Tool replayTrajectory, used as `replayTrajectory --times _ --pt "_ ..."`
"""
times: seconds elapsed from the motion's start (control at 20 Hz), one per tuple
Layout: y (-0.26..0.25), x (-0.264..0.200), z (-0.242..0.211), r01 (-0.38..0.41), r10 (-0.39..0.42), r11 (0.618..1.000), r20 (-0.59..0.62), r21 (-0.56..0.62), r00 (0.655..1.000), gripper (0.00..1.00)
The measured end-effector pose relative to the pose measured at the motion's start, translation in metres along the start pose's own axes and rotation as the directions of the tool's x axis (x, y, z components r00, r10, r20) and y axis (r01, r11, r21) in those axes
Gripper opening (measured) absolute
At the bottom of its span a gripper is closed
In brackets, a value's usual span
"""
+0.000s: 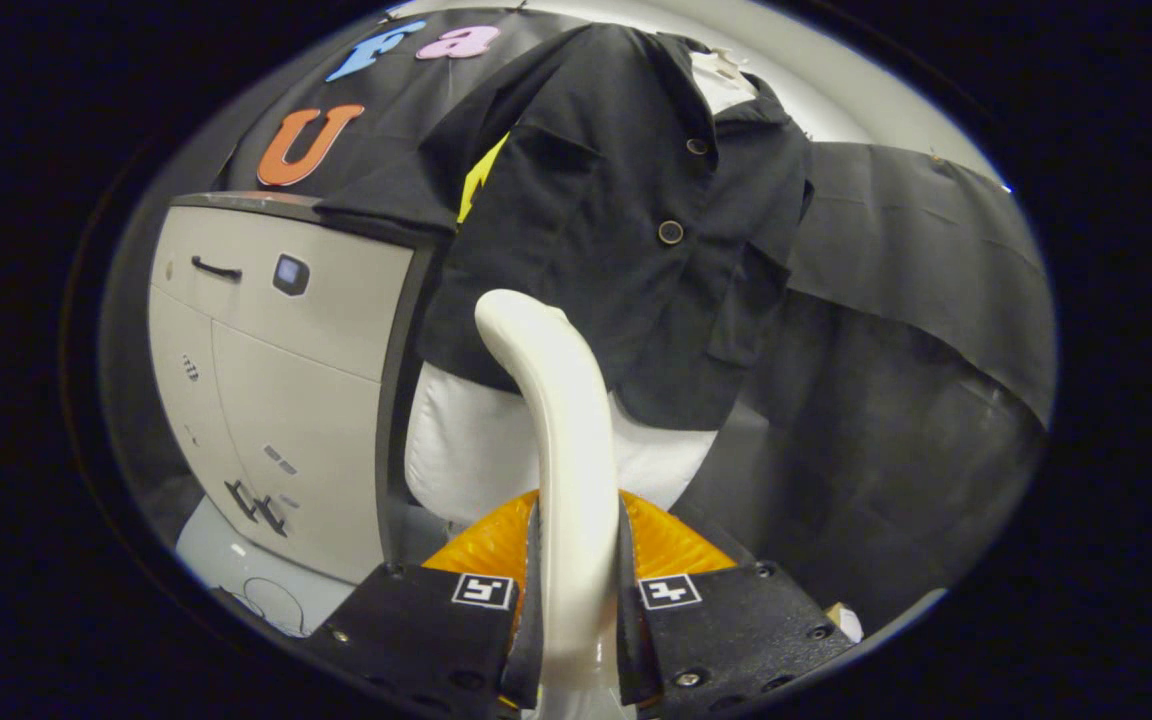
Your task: Iron the clothes twice with a garment steamer, once on the left side and once on the right side.
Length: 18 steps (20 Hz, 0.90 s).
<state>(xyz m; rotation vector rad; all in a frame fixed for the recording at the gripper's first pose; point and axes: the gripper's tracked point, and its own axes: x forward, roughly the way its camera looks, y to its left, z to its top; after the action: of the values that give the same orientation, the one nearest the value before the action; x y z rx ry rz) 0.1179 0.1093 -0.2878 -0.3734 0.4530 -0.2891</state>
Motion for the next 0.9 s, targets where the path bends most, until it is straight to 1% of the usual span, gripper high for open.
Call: replayTrajectory --times 0.05,0.15,0.25,0.4,0.5,0.65,0.75,0.9 --pt "-0.003 -0.006 0.002 -0.002 0.003 0.999 -0.005 0.032 1.0 0.33" --pt "-0.02 -0.017 0.019 0.002 -0.004 0.997 0.024 0.082 1.0 0.32" --pt "-0.047 -0.029 0.052 0.012 -0.023 0.991 0.08 0.132 0.997 0.32" --pt "-0.105 -0.038 0.117 0.039 -0.081 0.97 0.169 0.24 0.982 0.32" --pt "-0.146 -0.049 0.166 0.053 -0.128 0.951 0.235 0.304 0.963 0.32" --pt "-0.195 -0.047 0.229 0.072 -0.193 0.938 0.336 0.34 0.922 0.32" --pt "-0.217 -0.039 0.266 0.065 -0.209 0.934 0.388 0.352 0.898 0.32" --pt "-0.247 -0.025 0.308 0.07 -0.236 0.93 0.439 0.361 0.867 0.32"
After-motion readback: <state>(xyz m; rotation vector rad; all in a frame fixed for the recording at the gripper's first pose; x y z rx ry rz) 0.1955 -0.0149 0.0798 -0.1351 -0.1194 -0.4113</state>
